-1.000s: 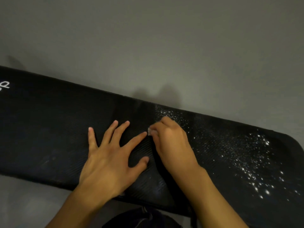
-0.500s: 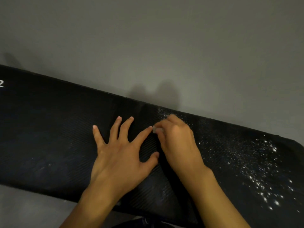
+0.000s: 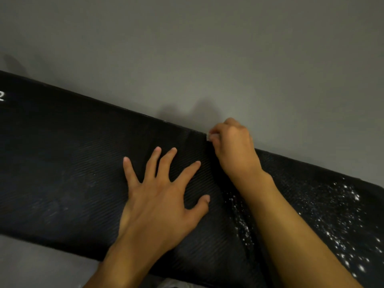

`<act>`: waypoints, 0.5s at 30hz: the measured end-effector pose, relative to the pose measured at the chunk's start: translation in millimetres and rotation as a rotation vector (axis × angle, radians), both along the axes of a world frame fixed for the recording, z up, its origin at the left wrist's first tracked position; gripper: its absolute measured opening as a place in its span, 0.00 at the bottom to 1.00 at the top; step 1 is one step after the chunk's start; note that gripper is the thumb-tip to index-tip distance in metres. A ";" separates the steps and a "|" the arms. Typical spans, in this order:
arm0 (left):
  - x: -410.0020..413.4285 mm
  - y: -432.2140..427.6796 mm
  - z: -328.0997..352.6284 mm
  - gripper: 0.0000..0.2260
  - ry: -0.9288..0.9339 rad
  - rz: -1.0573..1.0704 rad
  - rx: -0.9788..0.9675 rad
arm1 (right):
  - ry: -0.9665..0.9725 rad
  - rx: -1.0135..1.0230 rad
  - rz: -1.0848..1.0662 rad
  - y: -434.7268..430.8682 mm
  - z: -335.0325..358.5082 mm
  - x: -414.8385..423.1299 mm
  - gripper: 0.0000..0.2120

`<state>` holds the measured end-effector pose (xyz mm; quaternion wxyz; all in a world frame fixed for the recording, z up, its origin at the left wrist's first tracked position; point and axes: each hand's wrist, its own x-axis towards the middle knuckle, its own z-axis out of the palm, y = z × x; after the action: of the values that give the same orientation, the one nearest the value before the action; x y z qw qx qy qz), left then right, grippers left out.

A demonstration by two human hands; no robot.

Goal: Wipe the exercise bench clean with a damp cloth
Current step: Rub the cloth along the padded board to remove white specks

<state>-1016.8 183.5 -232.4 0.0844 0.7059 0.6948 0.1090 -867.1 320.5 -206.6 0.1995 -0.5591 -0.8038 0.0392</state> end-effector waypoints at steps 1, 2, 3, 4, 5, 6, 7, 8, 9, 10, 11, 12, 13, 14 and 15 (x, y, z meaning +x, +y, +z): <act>-0.3 0.1 0.2 0.32 -0.005 -0.001 0.002 | 0.001 -0.008 -0.003 1.5 0.0 -0.9 0.07; -0.6 0.7 0.8 0.32 -0.008 -0.003 0.000 | -0.001 -0.019 0.000 -3.2 1.4 -0.8 0.07; -1.0 1.0 1.6 0.31 -0.009 -0.005 -0.001 | -0.005 -0.028 0.012 -12.1 2.9 0.9 0.06; -1.5 0.8 1.8 0.29 -0.010 -0.004 -0.001 | -0.006 -0.033 0.032 -26.3 4.8 3.3 0.06; -1.9 0.6 2.2 0.28 -0.014 -0.004 0.002 | -0.002 -0.037 0.059 -43.6 6.3 6.2 0.06; -2.2 0.6 2.2 0.26 -0.020 -0.005 0.004 | 0.010 -0.047 0.087 -63.4 7.3 9.4 0.06; -2.6 0.5 2.4 0.26 -0.024 -0.006 0.005 | 0.031 -0.065 0.111 -83.2 7.0 13.0 0.06; -2.9 0.7 2.2 0.25 -0.027 -0.008 0.006 | 0.058 -0.081 0.130 -102.4 6.1 16.7 0.06; -3.1 0.9 2.1 0.25 -0.028 -0.010 0.006 | 0.086 -0.091 0.143 -120.5 4.5 19.8 0.06; -3.1 1.0 2.1 0.25 -0.033 -0.009 0.006 | 0.107 -0.091 0.150 -136.7 2.9 22.7 0.06; -3.2 1.3 2.4 0.25 -0.040 -0.007 0.004 | 0.124 -0.080 0.157 -150.1 1.6 25.3 0.08; -3.1 1.4 2.9 0.25 -0.045 -0.007 0.003 | 0.135 -0.059 0.163 -162.7 0.2 28.3 0.08; -3.2 1.9 3.1 0.26 -0.048 -0.007 0.002 | 0.140 -0.041 0.175 -173.0 -0.6 30.6 0.08; -3.1 1.7 3.2 0.26 -0.052 -0.009 0.005 | 0.139 -0.026 0.188 -182.9 -1.1 32.9 0.07; -3.6 1.8 3.4 0.26 -0.059 -0.009 0.009 | 0.142 -0.008 0.196 -191.4 -2.4 35.8 0.07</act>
<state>-1020.4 185.4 -229.0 0.1025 0.7059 0.6882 0.1325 -831.3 129.0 -209.0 0.2488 -0.4743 -0.8384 0.1015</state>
